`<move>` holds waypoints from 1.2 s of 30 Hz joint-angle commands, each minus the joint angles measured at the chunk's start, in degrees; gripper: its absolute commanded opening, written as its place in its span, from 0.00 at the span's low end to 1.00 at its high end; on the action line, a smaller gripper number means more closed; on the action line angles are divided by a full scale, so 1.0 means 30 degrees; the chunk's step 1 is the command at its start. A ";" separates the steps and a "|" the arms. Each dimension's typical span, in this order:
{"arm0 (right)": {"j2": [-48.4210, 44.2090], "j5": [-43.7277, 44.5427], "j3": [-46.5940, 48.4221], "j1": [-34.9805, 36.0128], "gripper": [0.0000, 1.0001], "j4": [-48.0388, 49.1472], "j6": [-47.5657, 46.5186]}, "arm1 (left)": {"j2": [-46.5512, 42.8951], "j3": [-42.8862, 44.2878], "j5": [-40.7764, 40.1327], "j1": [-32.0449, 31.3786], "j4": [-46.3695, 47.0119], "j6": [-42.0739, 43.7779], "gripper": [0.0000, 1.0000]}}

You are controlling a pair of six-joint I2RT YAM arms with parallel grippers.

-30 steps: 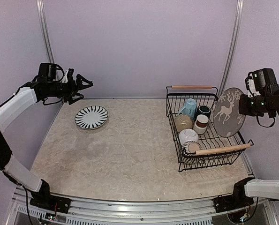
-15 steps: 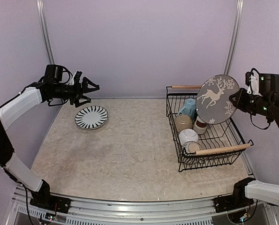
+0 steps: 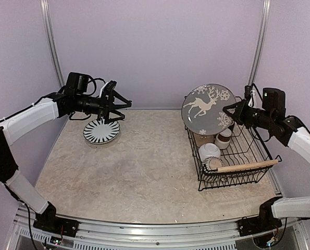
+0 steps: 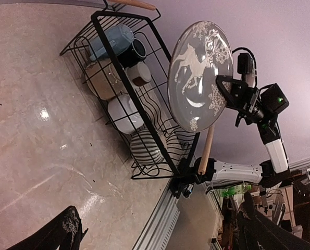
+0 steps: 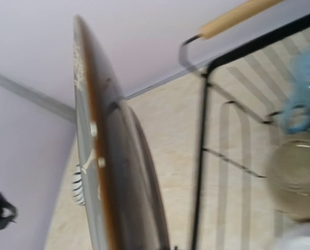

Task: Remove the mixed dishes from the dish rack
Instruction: Pass from the right arm to the left

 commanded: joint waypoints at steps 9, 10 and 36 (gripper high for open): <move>0.4369 -0.1554 0.0575 0.5052 0.00 0.9752 0.2332 | 0.1596 -0.0606 0.2494 -0.1589 0.2610 -0.1724 0.95; 0.4792 -0.1618 0.0712 0.5318 0.00 1.0027 0.2414 | 0.1713 -0.0702 0.2770 -0.1638 0.2991 -0.1956 0.94; 0.5800 -0.1514 0.0993 0.6611 0.00 1.0841 0.2513 | 0.1975 -0.0565 -0.0458 -0.1134 0.1095 -0.1494 0.82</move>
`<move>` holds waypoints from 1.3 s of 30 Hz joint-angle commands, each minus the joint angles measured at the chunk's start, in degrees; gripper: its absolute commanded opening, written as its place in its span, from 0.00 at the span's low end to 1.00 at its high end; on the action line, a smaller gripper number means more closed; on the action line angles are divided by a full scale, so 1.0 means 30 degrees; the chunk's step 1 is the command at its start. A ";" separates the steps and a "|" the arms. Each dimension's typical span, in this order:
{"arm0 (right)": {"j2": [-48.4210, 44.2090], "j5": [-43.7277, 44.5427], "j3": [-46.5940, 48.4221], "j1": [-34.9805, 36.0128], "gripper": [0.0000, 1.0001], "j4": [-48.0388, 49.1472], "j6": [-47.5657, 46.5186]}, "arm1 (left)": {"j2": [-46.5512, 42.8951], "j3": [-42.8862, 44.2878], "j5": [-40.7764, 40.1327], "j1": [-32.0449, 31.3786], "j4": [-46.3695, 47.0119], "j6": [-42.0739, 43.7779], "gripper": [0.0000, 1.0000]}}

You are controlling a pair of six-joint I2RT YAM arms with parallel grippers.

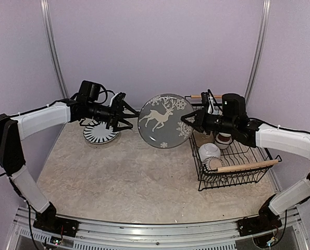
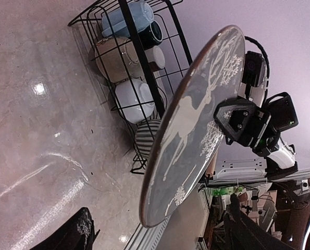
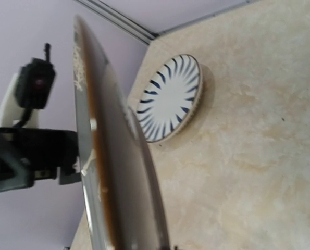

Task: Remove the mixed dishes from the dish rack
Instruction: Pass from the right arm to the left

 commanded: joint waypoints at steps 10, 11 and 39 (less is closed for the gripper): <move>0.0581 -0.2022 0.1368 0.0208 0.00 0.5091 0.1579 | 0.0446 -0.0442 0.2534 -0.0400 0.2278 -0.1108 0.54; 0.0676 -0.2018 0.1388 0.0235 0.00 0.5243 0.1663 | 0.0504 -0.0462 0.2658 -0.0408 0.2409 -0.1275 0.51; -0.0951 0.1821 0.1764 -0.0168 0.97 -0.1168 -0.2133 | 0.0125 -0.0478 0.0585 0.2562 0.1301 -0.1352 0.00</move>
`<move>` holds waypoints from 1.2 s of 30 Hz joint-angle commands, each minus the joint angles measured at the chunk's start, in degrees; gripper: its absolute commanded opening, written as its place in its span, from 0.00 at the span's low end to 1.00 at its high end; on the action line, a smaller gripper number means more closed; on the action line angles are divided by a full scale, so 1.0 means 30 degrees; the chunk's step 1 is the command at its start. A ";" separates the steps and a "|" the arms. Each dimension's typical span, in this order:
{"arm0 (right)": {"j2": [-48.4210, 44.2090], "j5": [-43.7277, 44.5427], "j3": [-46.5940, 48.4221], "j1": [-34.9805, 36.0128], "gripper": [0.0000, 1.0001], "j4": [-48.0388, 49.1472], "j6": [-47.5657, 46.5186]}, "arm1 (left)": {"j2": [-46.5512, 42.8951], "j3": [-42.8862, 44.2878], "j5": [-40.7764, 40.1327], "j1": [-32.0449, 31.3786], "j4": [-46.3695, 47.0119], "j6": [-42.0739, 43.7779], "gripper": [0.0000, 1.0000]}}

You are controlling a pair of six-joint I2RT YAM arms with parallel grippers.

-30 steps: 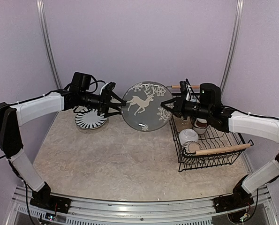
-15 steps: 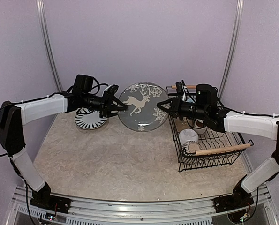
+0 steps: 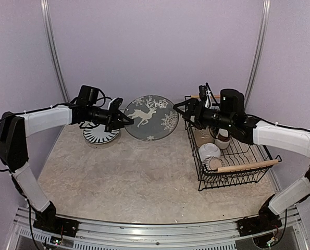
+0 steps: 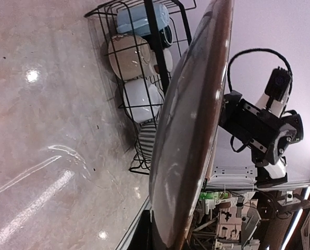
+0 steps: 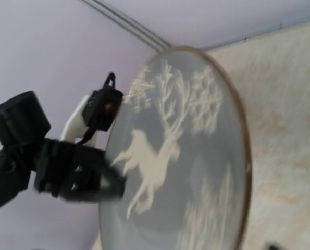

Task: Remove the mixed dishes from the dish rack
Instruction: Pass from the right arm to the left, then place the plate on the plate.

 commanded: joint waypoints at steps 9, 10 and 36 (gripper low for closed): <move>-0.5488 0.6053 0.1021 -0.1437 1.00 -0.8679 -0.5446 | -0.1319 -0.0121 -0.5033 0.6439 -0.2857 -0.0697 0.00; -0.5737 0.6277 0.0964 -0.1481 1.00 -0.8875 -0.5514 | -0.1241 -0.0183 -0.5029 0.6921 -0.2897 -0.0891 0.00; -1.0105 0.8314 -0.0756 -0.1931 1.00 -1.0236 -0.5407 | 0.3807 0.1367 -0.2546 1.0609 -0.3863 -0.1663 0.00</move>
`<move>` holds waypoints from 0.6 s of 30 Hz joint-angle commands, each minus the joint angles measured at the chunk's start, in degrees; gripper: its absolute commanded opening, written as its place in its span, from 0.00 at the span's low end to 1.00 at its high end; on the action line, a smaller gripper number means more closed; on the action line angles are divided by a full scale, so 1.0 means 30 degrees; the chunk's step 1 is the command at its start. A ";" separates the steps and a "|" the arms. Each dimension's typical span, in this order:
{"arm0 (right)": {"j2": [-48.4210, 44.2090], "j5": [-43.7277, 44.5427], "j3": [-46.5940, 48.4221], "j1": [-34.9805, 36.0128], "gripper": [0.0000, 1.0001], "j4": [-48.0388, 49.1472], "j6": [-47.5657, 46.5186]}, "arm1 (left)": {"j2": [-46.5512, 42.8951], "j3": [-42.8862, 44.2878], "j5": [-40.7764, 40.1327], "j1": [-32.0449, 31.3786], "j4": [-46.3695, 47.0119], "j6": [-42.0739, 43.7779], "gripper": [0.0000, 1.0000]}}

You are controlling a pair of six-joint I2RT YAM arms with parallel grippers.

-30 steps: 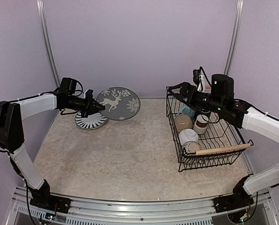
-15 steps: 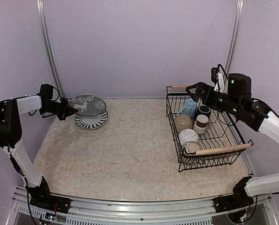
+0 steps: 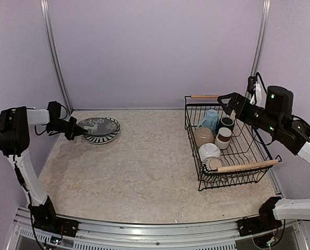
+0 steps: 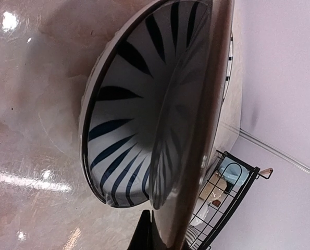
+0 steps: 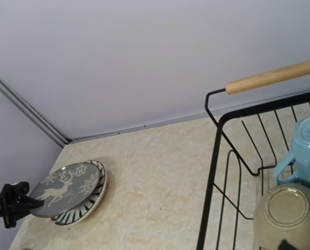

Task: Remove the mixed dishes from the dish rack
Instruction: Place the plate on the plate.

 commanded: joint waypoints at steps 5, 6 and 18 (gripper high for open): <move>-0.0317 0.0201 -0.0590 -0.0140 1.00 -0.0259 0.0183 | 0.0457 0.1442 0.1711 -0.0434 0.0771 0.0389 0.02; -0.0327 0.0194 -0.0603 -0.0143 1.00 -0.0232 0.0185 | 0.0513 0.1513 0.1668 -0.0446 0.0651 0.0399 0.03; -0.0410 0.0353 -0.0758 -0.0168 1.00 -0.0360 0.0175 | 0.0039 0.1739 -0.0601 -0.0404 -0.0958 0.0977 0.45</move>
